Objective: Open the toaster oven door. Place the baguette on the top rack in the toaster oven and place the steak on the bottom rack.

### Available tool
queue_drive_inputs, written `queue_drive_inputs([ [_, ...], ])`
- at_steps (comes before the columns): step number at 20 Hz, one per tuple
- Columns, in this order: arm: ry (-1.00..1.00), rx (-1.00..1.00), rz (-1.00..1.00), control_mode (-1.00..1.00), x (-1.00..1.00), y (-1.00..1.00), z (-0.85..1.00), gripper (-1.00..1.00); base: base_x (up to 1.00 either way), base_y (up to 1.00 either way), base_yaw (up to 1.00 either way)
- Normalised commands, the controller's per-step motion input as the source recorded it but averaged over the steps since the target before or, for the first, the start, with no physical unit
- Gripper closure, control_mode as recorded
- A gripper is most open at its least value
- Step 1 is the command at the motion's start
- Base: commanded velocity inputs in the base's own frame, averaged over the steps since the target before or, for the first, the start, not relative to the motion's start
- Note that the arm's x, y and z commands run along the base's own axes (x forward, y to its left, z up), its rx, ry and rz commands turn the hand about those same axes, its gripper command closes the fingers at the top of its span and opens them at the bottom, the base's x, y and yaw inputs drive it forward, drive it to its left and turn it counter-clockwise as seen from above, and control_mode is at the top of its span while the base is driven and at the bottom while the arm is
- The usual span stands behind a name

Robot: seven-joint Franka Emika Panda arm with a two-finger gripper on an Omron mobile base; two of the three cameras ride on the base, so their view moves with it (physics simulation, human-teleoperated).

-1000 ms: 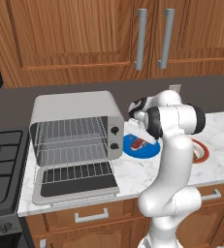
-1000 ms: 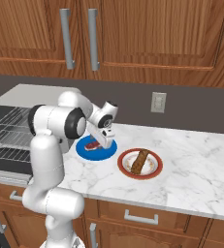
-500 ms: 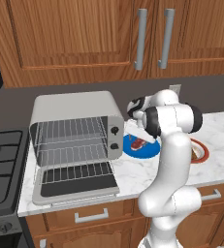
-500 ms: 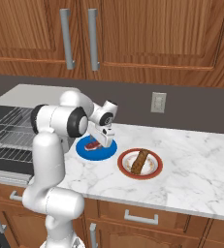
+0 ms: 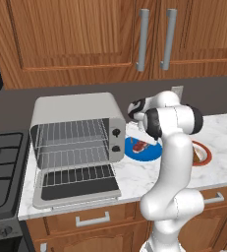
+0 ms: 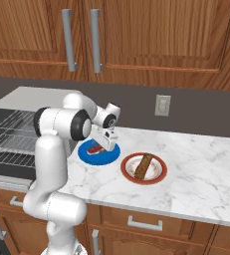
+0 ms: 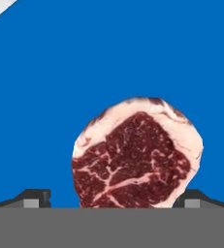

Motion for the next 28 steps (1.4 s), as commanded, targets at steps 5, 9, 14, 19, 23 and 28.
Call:
queue_drive_inputs([
  [5,0.03,-0.03,0.02,-1.00,-0.05,0.06,-0.37,-1.00,0.00,0.00,0.00],
  [9,0.01,-0.02,0.00,-1.00,-0.08,0.05,-0.32,-1.00,0.00,0.00,0.00],
  [14,0.00,0.00,0.00,-1.00,-0.12,0.00,-0.28,1.00,0.00,0.00,0.00],
  [19,0.00,0.00,0.00,-1.00,-0.12,-0.01,-0.30,1.00,0.00,0.00,0.00],
  [23,0.01,0.00,0.00,-1.00,-0.17,-0.05,-0.34,1.00,0.00,0.00,0.00],
  [28,0.04,0.00,0.00,-1.00,-0.17,0.00,-0.33,1.00,0.00,0.00,0.00],
])
